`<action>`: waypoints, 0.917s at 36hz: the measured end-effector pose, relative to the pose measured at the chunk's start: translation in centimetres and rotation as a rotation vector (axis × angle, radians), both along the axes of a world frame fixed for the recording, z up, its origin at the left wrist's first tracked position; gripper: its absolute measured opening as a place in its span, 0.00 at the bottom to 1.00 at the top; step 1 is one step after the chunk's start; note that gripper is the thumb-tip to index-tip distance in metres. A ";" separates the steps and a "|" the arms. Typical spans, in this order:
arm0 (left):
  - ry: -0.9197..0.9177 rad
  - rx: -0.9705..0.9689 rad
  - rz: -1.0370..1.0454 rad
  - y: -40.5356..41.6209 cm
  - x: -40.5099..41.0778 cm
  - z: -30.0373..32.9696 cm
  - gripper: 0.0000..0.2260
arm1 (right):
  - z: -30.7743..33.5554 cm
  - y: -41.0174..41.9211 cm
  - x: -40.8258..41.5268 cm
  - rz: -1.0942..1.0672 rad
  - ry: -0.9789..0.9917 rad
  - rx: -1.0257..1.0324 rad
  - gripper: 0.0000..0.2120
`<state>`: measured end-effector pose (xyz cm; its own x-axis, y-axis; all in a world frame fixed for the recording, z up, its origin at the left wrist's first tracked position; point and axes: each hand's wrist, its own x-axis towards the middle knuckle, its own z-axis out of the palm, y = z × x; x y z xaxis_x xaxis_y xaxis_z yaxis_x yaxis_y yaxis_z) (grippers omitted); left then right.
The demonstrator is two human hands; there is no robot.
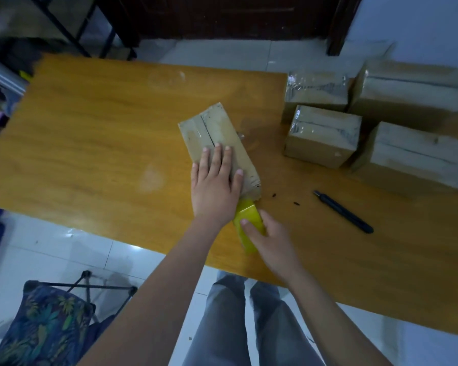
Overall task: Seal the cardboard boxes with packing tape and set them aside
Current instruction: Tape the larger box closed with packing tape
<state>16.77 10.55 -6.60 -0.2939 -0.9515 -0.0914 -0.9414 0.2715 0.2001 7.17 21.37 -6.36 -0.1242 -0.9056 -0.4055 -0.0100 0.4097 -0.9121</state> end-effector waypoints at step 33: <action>0.435 -0.053 -0.014 3.0 2.0 3.5 0.17 | -1.9 1.1 -0.6 0.087 -0.006 0.200 0.13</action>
